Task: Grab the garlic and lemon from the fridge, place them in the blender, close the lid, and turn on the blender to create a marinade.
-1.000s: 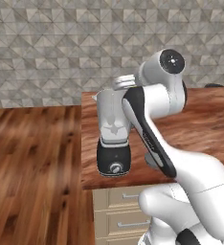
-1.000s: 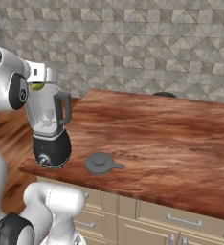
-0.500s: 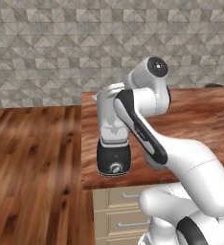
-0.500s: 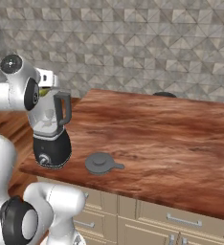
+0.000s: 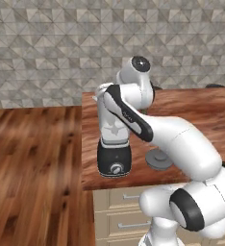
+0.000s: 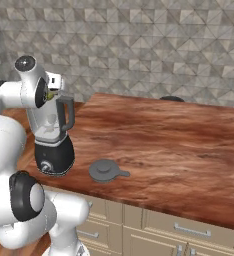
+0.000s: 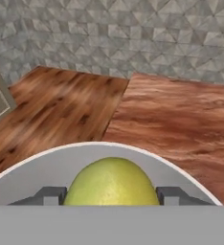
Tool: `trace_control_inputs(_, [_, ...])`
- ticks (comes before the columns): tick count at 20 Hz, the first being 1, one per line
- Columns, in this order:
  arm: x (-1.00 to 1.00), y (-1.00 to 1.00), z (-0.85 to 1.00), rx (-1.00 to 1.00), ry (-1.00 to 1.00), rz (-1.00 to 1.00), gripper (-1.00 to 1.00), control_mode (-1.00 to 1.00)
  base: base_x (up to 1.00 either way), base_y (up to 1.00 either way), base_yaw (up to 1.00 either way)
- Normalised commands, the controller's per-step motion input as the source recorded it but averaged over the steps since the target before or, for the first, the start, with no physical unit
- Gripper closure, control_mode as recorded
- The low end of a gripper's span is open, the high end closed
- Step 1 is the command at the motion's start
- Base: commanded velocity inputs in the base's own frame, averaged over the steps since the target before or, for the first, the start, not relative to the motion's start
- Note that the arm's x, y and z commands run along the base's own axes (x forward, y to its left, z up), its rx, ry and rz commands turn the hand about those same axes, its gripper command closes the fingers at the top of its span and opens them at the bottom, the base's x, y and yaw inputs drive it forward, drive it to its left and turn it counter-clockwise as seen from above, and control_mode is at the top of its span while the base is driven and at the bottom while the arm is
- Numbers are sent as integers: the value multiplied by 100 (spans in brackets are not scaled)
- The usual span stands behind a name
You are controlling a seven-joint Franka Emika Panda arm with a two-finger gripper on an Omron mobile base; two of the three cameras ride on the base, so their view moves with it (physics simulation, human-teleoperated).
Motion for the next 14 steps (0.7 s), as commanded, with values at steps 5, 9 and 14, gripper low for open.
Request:
trace_control_inputs(5, [51, 34, -26, 0, 2, 0, 100, -100, 0, 0, 0])
trace_control_inputs(9, [41, 32, -18, 0, 0, 0, -100, -100, 0, 0, 0])
trace_control_inputs(14, [8, 7, -2, 0, -2, 0, -100, -100, 0, 0, 0])
